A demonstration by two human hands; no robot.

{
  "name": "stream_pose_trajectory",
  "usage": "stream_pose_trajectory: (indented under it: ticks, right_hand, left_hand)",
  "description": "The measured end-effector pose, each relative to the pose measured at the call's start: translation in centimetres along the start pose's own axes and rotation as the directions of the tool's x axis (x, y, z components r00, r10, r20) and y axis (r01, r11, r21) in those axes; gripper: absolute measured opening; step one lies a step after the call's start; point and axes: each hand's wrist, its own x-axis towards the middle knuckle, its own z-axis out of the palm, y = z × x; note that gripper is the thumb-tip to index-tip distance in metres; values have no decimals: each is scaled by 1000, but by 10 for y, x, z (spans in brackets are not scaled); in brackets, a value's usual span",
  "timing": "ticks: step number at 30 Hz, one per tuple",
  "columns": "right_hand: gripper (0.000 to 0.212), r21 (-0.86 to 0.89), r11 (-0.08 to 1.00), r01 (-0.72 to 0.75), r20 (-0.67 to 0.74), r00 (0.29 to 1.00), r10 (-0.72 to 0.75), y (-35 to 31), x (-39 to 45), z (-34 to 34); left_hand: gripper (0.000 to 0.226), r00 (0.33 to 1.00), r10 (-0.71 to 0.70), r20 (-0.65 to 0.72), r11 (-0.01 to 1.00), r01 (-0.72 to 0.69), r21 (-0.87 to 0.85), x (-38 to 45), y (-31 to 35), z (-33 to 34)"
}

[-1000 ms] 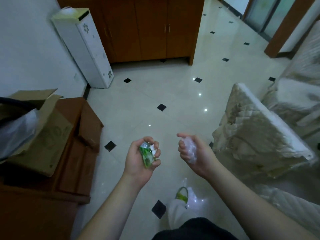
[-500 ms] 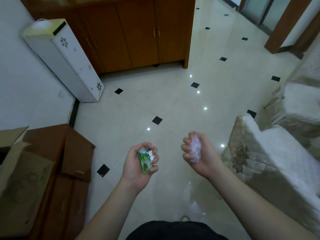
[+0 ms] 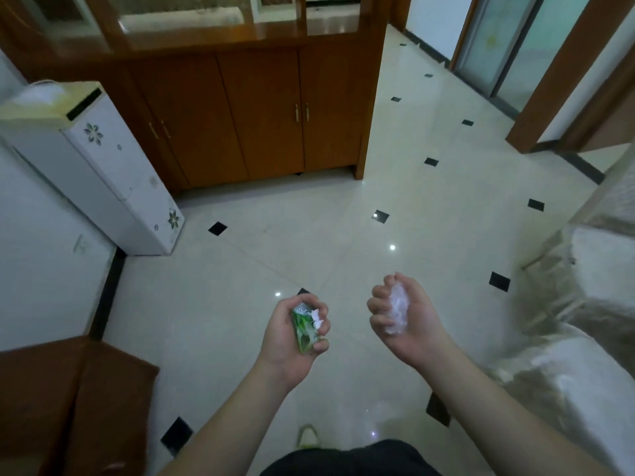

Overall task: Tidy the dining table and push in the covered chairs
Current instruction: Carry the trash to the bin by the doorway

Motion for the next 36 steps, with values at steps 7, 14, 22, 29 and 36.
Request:
stream_pose_trajectory:
  ticks: [7, 14, 22, 29, 36]
  right_hand:
    - [37, 93, 987, 128, -67, 990, -122, -69, 68, 4]
    - [39, 144, 960, 238, -118, 968, -223, -175, 121, -27]
    - [28, 69, 951, 301, -143, 946, -290, -333, 168, -44]
    - [17, 86, 934, 346, -249, 915, -316, -429, 234, -55]
    - [22, 41, 938, 343, -216, 920, -327, -506, 343, -59]
  left_hand:
    - [12, 991, -95, 98, 995, 90, 48, 121, 54, 60]
    - [11, 964, -197, 180, 972, 168, 166, 238, 46, 152]
    - [18, 953, -230, 199, 937, 161, 310, 350, 44, 276]
    - [17, 934, -266, 239, 944, 203, 259, 454, 57, 346]
    - [20, 917, -303, 260, 936, 236, 262, 584, 90, 399]
